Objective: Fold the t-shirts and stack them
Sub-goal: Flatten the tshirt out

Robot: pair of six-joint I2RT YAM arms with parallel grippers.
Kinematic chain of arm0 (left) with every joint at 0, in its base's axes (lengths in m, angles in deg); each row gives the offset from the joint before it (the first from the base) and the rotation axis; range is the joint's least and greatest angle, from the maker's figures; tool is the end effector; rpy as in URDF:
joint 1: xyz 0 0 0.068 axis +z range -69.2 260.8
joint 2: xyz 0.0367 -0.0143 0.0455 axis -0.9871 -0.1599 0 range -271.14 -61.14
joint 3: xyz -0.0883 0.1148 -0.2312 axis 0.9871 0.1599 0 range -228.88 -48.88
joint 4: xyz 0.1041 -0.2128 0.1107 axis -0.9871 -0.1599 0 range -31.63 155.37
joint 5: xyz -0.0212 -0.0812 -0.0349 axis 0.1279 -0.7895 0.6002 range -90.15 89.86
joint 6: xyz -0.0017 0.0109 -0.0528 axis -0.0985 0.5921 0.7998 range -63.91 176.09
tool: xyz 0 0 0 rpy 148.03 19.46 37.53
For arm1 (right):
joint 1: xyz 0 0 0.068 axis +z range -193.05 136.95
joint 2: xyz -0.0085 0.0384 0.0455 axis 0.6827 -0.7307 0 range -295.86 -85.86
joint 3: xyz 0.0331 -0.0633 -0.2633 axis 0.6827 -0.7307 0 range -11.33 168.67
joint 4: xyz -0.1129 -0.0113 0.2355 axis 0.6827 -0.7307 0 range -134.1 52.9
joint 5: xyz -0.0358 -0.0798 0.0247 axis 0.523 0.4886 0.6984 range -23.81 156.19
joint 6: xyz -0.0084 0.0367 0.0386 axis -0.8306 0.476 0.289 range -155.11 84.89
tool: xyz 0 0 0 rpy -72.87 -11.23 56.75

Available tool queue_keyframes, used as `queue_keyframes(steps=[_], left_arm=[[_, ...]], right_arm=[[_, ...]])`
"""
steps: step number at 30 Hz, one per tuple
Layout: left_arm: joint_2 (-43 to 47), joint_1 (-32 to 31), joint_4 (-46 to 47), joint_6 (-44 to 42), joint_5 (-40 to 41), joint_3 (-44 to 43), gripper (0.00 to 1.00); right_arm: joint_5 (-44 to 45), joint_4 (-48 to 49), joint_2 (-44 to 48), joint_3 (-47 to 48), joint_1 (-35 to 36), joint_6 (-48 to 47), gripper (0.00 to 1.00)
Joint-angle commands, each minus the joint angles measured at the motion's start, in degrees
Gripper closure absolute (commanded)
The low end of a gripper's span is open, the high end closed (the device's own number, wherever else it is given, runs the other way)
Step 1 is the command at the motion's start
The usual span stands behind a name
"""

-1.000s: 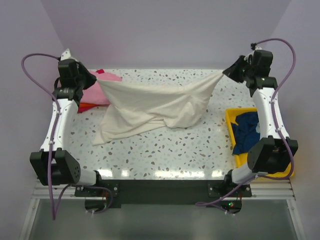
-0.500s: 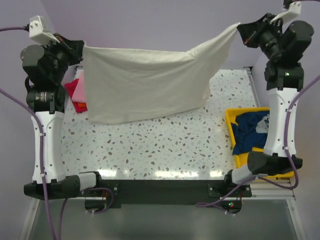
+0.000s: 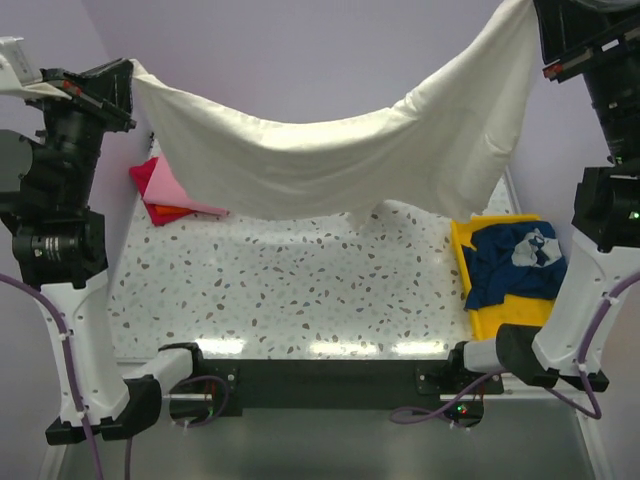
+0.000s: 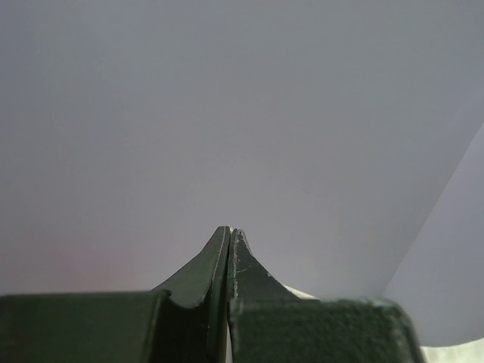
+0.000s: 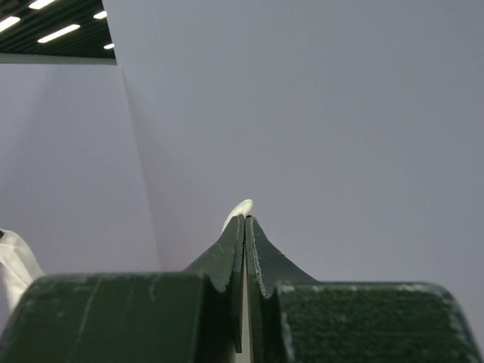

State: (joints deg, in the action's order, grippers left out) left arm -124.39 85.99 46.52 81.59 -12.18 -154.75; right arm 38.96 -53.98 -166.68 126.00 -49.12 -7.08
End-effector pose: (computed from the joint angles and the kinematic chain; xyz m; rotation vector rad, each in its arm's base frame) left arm 0.1406 0.0052 0.6032 -0.1262 1.1695 -0.4343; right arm 0.1453 0.0009 0.6789 -0.1740 0.9662 0.5612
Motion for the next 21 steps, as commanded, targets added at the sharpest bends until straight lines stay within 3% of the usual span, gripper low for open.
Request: queue_keyframes(steps=[1,6,12,21], left_arm=[[-4.25,0.26,1.80,0.87,-2.55,3.46,1.00],[-11.01,0.26,3.73,1.31,-5.71,7.07,1.00],[-19.90,0.35,1.62,-1.68,-6.95,4.27,1.00],[-19.64,0.26,-3.11,-6.94,-4.32,-5.83,1.00]], right_arm=[[-0.99,2.38,-6.62,-1.28,-0.17,2.91,1.00],[-0.47,0.90,-13.65,-0.32,-0.17,1.50,1.00],[-0.81,-1.31,-22.89,4.25,-0.17,1.41,1.00],[-0.90,-0.96,-17.64,4.69,-0.17,3.17,1.00]])
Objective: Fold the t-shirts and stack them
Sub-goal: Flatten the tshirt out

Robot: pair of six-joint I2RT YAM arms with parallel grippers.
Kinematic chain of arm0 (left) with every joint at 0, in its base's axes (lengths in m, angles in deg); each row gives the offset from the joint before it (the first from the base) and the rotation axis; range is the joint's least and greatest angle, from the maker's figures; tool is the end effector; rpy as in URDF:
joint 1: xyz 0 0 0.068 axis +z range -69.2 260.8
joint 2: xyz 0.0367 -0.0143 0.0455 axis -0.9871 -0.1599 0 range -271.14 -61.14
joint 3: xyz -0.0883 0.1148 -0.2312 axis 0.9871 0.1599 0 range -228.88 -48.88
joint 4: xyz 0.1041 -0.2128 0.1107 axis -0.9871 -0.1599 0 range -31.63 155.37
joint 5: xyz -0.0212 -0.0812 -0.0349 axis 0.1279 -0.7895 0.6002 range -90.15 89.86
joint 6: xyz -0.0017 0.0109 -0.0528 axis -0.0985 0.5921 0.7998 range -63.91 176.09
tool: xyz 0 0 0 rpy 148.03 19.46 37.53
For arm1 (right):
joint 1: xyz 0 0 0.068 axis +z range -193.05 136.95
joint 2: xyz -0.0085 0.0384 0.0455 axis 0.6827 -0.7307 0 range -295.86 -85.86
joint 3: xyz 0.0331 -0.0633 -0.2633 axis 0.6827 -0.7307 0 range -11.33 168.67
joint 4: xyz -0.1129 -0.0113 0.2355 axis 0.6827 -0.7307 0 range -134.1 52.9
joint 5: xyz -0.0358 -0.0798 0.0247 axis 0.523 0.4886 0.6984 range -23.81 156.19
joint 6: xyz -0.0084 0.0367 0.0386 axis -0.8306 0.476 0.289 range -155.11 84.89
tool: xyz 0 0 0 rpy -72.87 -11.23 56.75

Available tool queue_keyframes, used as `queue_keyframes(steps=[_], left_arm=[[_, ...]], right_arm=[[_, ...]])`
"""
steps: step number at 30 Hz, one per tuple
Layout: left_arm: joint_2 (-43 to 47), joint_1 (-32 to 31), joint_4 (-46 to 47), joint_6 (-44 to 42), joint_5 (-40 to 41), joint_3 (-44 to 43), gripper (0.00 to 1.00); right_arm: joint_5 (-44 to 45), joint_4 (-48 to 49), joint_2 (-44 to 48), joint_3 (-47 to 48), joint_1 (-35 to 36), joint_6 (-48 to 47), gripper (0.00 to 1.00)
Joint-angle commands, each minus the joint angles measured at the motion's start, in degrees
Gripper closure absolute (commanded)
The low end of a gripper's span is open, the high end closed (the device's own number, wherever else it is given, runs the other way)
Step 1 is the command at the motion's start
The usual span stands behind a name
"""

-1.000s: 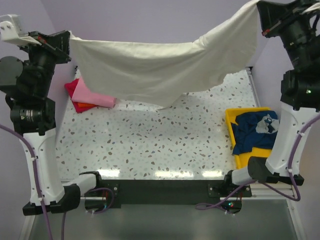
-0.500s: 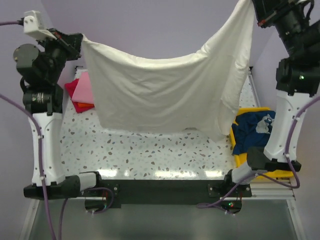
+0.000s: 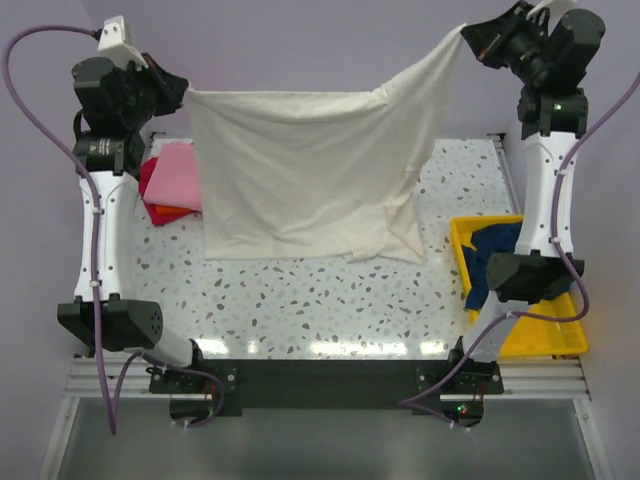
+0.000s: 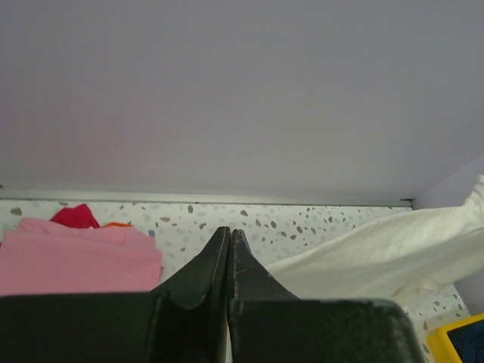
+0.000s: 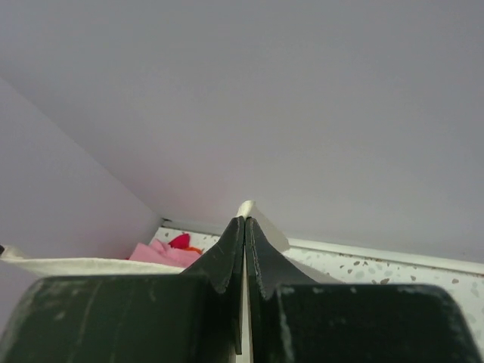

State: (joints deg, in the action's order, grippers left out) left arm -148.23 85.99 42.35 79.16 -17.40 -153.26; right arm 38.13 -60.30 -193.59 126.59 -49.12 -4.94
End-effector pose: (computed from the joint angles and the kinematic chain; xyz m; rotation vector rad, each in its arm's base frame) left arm 0.3298 0.0193 0.4965 -0.1857 1.6791 -0.4862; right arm 0.3861 -0.0243 0.5528 0.0614 1.5001 0.6941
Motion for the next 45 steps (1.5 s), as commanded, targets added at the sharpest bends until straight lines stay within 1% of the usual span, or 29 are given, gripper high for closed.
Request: queue_keyframes(steps=[1,4,9,11,14,16,21,24,25,27,30,31,33,34,35,36,37,39,40,41,42,43,44,45], left_arm=[[4.64,0.26,0.36,-5.22,1.00,-8.03,1.00],[7.98,0.26,-0.79,-6.81,2.30,-8.56,1.00],[17.55,0.35,0.52,-7.86,5.91,-6.20,1.00],[22.28,0.26,2.10,-9.09,8.89,-4.35,1.00],[26.86,0.35,2.02,-11.37,13.20,-4.95,1.00],[28.46,0.26,1.50,-12.34,15.48,-6.01,1.00],[31.28,0.26,0.35,-14.37,17.08,-10.14,1.00],[31.54,0.35,-0.09,-14.46,17.08,-10.15,1.00],[31.46,0.26,-0.18,-14.37,18.56,-9.62,1.00],[31.10,0.35,0.09,-13.49,18.84,-6.38,1.00],[29.88,0.26,1.75,-12.35,19.28,1.87,1.00],[28.74,0.26,3.24,-12.09,19.71,7.20,1.00],[26.89,0.35,5.09,-11.47,20.33,12.94,1.00],[24.62,0.35,8.14,-11.12,20.25,18.89,1.00],[23.21,0.26,9.74,-10.77,20.07,21.64,1.00],[19.89,0.35,13.06,-10.50,20.24,26.46,1.00],[18.03,0.35,14.75,-10.50,19.90,28.51,1.00],[13.55,0.26,16.95,-10.50,19.72,30.80,1.00],[8.74,0.35,18.61,-10.85,18.93,31.86,1.00],[6.34,0.35,18.98,-11.29,18.49,31.95,0.77],[4.06,0.26,19.24,-11.55,18.31,31.78,0.62],[0.20,0.26,20.03,-11.64,17.88,31.43,0.31],[-1.23,0.35,20.04,-11.56,18.31,31.08,0.22],[-2.37,0.26,19.95,-11.38,18.83,30.64,0.13]], right_arm=[[-0.25,5.45,10.24,4.02,-0.17,0.94,1.00],[-1.04,5.45,14.19,4.28,-0.17,0.68,1.00],[-0.34,4.66,20.70,4.37,-0.17,-1.43,1.00],[0.45,4.66,24.21,3.49,-0.09,-2.57,1.00],[1.86,4.74,27.99,3.05,-0.17,-4.24,1.00],[2.56,5.01,29.40,3.31,-0.17,-4.77,1.00],[2.83,7.28,30.99,5.24,-0.17,-4.78,1.00],[2.57,9.83,29.68,5.16,-0.09,-3.20,1.00],[2.39,10.45,28.89,4.90,-0.17,-2.67,1.00],[1.87,12.12,26.87,4.20,-0.17,-0.74,1.00],[-0.76,13.26,20.38,3.05,-0.17,2.51,1.00],[-1.64,13.97,17.05,1.05,-0.17,3.91,1.00],[-2.18,15.11,14.05,-1.86,0.09,4.10,1.00],[-1.40,14.77,12.38,-4.66,0.35,3.23,1.00],[-0.35,13.98,9.75,-5.90,1.40,-0.17,1.00],[2.54,12.32,8.24,-8.87,2.02,-2.03,1.00],[4.31,11.78,7.19,-10.73,2.72,-5.44,1.00],[8.35,11.60,3.59,-14.51,5.18,-7.67,1.00],[10.89,11.51,1.92,-16.62,5.62,-8.11,1.00],[12.74,10.21,-2.45,-17.16,7.45,-8.63,1.00],[13.63,9.85,-4.58,-17.25,7.91,-8.73,1.00],[14.42,9.58,-6.95,-17.17,8.35,-9.16,1.00],[15.91,8.71,-9.24,-16.38,9.39,-9.43,0.95],[16.19,4.96,-13.96,-14.90,9.84,-9.69,0.84]])
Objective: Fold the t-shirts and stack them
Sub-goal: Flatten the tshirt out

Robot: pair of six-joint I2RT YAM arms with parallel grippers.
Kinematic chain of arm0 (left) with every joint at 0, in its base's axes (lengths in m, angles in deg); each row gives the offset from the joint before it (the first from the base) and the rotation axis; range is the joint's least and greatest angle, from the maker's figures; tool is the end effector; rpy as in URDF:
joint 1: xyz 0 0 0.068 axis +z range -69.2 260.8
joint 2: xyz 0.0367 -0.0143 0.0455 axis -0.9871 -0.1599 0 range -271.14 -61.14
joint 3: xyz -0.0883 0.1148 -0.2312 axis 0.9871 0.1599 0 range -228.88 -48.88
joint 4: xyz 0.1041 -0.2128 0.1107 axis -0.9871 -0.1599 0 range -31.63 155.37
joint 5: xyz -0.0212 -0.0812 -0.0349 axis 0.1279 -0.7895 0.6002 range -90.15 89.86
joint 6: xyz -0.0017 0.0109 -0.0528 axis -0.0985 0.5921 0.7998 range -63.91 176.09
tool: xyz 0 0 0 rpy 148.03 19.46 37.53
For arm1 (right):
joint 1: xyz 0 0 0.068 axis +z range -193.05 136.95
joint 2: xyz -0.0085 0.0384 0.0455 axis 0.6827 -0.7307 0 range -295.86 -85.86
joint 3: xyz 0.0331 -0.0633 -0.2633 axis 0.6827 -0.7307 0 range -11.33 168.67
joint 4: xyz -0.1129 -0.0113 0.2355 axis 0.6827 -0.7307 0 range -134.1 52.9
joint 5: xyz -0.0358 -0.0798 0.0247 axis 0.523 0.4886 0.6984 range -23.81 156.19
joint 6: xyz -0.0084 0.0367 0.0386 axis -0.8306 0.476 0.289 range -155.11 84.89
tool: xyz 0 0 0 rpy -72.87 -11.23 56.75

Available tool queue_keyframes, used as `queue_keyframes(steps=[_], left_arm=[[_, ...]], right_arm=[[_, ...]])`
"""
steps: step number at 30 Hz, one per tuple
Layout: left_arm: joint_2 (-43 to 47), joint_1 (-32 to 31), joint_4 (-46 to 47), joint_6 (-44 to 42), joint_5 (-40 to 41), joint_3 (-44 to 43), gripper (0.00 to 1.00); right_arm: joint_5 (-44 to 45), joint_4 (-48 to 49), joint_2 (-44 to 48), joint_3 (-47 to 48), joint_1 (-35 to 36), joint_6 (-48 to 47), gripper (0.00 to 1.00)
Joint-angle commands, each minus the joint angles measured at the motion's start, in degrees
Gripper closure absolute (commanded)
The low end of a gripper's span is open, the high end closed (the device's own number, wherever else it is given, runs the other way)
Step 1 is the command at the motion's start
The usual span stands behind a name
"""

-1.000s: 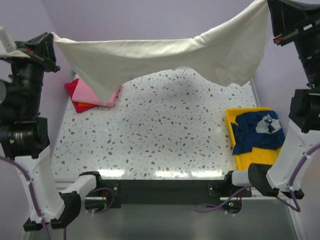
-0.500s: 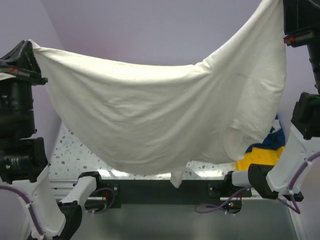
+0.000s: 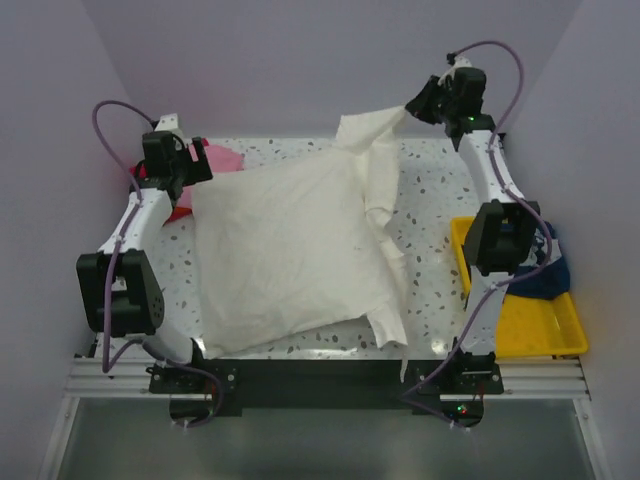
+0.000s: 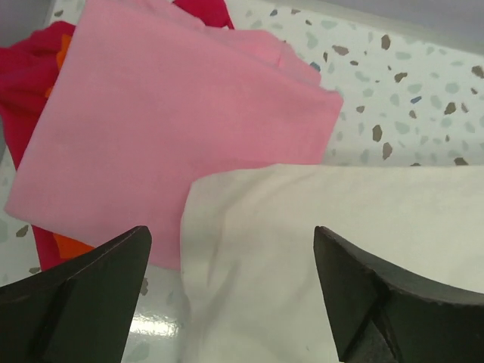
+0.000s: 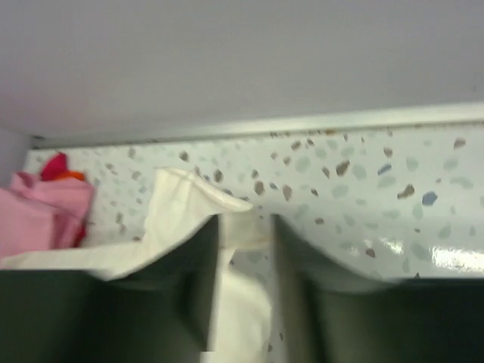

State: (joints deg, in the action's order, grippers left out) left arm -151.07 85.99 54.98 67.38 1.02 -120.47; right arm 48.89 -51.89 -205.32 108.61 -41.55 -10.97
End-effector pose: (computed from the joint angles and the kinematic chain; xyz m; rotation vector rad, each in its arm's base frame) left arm 0.3657 0.0339 0.3046 -0.3093 2.0492 -0.0443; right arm 0.4984 0.0236 0.3787 0.1474 1.8429 0.5890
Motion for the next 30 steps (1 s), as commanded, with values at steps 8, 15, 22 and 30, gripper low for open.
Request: queue_keyframes(steps=[8,15,22,30], left_arm=[[3.88,-1.06,1.35,1.98,-0.82,-3.74,0.00],[11.88,-7.46,-4.54,8.91,-2.57,7.07,0.00],[13.12,-12.05,-0.96,19.89,-5.47,20.42,0.00],[9.78,-12.05,3.01,22.37,-6.71,27.47,0.00]], right_arm=[[5.26,-1.83,0.45,-8.66,5.44,-3.31,0.03],[6.92,-3.85,10.46,-26.74,10.54,-4.89,0.04],[8.60,-3.41,13.73,-38.37,10.98,-2.43,0.22],[11.31,-0.69,10.04,-39.17,10.90,-0.15,0.40]])
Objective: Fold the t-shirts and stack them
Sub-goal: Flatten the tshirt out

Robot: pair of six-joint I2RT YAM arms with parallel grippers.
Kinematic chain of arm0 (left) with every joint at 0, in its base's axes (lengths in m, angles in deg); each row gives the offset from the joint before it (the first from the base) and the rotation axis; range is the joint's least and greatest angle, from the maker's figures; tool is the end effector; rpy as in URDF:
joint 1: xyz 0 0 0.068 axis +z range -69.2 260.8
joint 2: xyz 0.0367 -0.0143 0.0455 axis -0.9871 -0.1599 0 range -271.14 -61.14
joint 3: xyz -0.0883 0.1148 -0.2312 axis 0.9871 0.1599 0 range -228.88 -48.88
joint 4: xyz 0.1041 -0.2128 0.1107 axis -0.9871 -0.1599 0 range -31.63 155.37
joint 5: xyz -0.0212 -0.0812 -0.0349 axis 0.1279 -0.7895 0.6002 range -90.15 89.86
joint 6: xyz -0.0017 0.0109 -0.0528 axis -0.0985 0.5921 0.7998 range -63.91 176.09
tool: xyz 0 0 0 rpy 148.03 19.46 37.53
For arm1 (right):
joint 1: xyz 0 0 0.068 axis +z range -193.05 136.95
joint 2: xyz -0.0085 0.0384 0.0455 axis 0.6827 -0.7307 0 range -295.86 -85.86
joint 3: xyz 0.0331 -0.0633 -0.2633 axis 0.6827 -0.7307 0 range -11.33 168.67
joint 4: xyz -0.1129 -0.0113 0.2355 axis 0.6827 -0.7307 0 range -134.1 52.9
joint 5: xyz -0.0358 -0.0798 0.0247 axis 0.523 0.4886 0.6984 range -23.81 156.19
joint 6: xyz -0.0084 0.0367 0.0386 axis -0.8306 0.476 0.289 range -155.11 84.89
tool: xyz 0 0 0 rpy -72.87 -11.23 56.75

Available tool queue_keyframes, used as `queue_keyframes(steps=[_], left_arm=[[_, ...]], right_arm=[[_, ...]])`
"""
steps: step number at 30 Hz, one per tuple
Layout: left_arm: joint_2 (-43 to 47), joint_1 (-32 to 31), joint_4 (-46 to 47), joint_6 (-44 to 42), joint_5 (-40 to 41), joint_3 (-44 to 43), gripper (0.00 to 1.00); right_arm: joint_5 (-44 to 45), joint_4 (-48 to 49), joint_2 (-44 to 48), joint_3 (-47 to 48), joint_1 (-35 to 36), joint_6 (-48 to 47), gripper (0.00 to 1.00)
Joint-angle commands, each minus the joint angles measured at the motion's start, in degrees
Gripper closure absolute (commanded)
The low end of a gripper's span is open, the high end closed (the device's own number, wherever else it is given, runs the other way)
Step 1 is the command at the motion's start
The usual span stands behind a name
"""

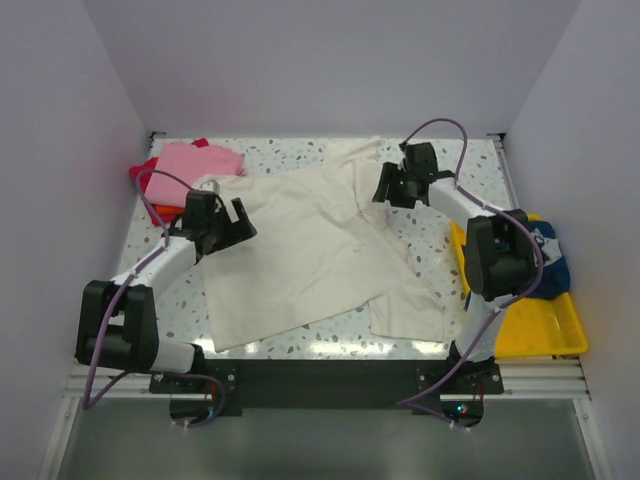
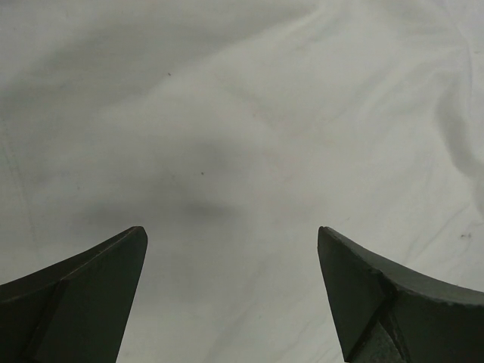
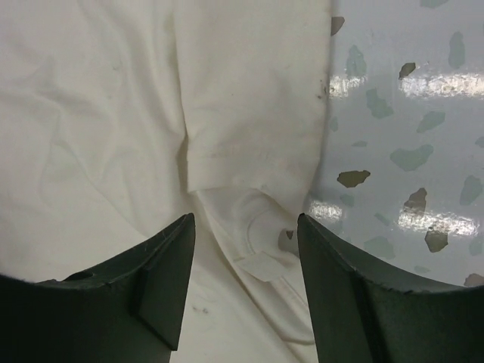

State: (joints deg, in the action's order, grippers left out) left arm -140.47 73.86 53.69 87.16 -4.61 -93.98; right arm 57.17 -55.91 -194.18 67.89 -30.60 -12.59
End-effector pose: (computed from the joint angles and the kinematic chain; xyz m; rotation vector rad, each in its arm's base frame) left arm 0.2812 -0.0371 0.2060 -0.4659 2.3621 -0.4062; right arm 0.4083 0.0958 0.2164 0.1405 2.4430 0.4669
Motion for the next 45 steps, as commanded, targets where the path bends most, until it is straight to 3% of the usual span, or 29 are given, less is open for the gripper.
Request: queue_keyframes(steps=[1,6,25,28,29,31,37,45], left_arm=[[-1.09,0.08,4.39,2.68,-0.89,1.76,0.00],[-0.92,0.08,4.74,3.03,-0.37,3.70,0.00],[-3.29,0.17,4.83,4.00,3.24,7.84,0.00],[-3.37,0.26,4.91,3.82,3.76,7.92,0.00],[-3.55,0.35,4.74,3.74,4.03,7.84,0.00],[-4.08,1.13,4.56,3.12,4.29,7.66,0.00],[-5.13,5.18,4.21,1.28,5.96,7.75,0.00],[-9.09,6.50,5.35,-4.16,5.27,3.18,0.00]], right_arm=[[3.65,3.51,-2.24,1.90,-0.05,1.99,0.41],[7.08,2.38,-5.59,4.45,-0.14,2.88,0.48],[7.17,-0.35,-9.99,2.61,-0.23,7.97,0.60],[6.47,-0.18,-10.43,2.25,-0.23,8.06,0.74],[6.38,-0.26,-10.60,2.43,-0.14,8.15,0.88],[6.47,-0.87,-10.69,2.78,-0.58,8.41,0.99],[7.17,-2.81,-10.95,7.52,-3.92,5.87,1.00],[4.97,-7.20,-19.91,25.00,-6.82,-3.52,1.00]])
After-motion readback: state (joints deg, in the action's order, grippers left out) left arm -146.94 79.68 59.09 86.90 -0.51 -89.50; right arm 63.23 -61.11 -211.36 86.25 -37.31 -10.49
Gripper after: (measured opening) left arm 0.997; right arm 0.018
